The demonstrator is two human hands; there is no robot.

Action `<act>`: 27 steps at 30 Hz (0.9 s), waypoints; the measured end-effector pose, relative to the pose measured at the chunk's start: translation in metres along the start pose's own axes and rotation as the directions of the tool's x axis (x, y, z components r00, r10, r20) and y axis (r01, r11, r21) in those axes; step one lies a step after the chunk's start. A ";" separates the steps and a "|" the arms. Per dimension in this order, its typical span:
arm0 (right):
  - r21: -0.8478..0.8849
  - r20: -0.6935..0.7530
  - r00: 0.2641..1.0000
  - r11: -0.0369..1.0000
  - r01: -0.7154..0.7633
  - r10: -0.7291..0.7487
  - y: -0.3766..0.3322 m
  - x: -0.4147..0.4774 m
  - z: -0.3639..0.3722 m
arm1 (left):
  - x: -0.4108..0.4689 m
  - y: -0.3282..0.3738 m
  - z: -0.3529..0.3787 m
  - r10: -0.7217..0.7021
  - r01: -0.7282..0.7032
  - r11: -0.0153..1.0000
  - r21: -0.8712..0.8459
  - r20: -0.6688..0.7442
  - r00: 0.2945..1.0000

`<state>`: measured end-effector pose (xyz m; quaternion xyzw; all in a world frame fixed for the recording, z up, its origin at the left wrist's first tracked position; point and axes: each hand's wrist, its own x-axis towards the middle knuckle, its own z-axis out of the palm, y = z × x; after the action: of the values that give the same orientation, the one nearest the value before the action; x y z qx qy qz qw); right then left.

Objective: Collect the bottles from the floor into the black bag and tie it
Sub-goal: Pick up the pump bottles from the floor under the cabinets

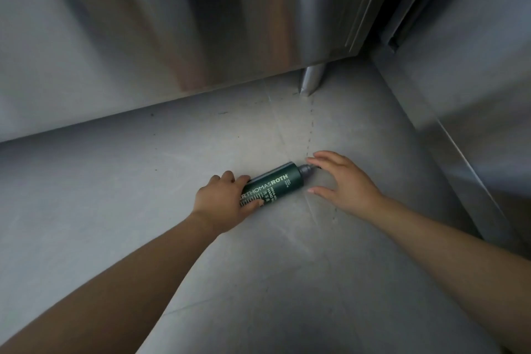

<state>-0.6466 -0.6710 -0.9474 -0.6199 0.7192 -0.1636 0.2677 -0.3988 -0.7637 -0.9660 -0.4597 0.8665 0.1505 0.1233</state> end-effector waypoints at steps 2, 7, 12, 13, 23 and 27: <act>0.016 -0.002 1.000 1.000 0.022 -0.022 -0.002 0.002 0.000 | -0.003 -0.005 0.002 -0.042 0.041 0.998 -0.051 -0.016 0.999; -0.056 0.038 0.998 0.997 0.054 -0.052 -0.006 0.001 0.009 | -0.006 -0.006 0.001 0.057 -0.063 0.993 -0.102 -0.060 0.997; -0.178 0.073 0.992 0.977 0.113 -0.102 -0.011 0.001 0.021 | -0.017 -0.003 0.005 0.061 -0.062 0.998 -0.032 -0.025 0.998; -0.169 0.067 0.991 0.977 0.129 -0.119 -0.013 0.003 0.023 | -0.022 -0.004 0.007 0.036 -0.037 0.999 -0.030 -0.024 0.999; -0.027 0.283 0.896 0.931 0.365 -0.343 -0.106 0.045 0.081 | -0.126 -0.105 -0.003 -0.380 0.381 0.925 -0.015 0.032 0.924; -0.014 0.409 0.781 0.853 0.522 -0.472 -0.155 0.049 0.095 | -0.187 -0.148 -0.025 -0.416 0.418 0.908 -0.045 0.044 0.908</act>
<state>-0.4702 -0.7376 -0.9452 -0.8231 0.4705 -0.0554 0.3131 -0.1748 -0.7095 -0.8988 -0.6345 0.7419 0.1516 0.1547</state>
